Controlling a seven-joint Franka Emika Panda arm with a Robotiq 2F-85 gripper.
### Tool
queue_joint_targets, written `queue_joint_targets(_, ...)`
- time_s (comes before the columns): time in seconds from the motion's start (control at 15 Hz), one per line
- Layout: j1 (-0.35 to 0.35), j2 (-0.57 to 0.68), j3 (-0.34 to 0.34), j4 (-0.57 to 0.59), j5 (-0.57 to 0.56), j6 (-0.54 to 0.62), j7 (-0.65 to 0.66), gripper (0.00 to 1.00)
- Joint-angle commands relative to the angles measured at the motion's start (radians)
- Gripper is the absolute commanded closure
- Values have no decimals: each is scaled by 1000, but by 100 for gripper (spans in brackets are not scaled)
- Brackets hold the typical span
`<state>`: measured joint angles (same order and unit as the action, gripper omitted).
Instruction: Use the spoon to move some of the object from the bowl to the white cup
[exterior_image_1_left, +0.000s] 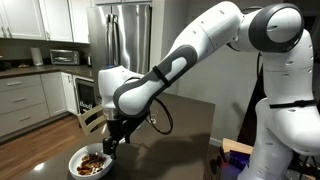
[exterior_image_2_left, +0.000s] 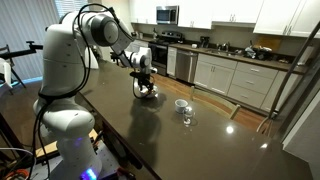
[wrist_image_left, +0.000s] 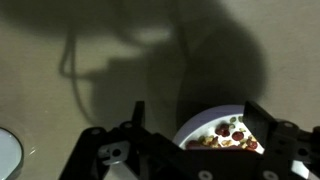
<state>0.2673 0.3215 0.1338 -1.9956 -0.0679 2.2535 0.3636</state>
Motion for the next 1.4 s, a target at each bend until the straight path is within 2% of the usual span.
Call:
queue_joint_targets(0.0,2,-22,-1,-34,15,19,26,0)
queue_joint_targets(0.33,3,-21,-1,-50,26,81,38,0)
queue_joint_targets(0.73,24,-28,-21,-84,-22,193,115,0)
queue_joint_targets(1.0,51,-29,-47,-104,-73,247,180,0)
queue_joint_targets(1.33,86,-32,-89,-117,-158,257,287,0)
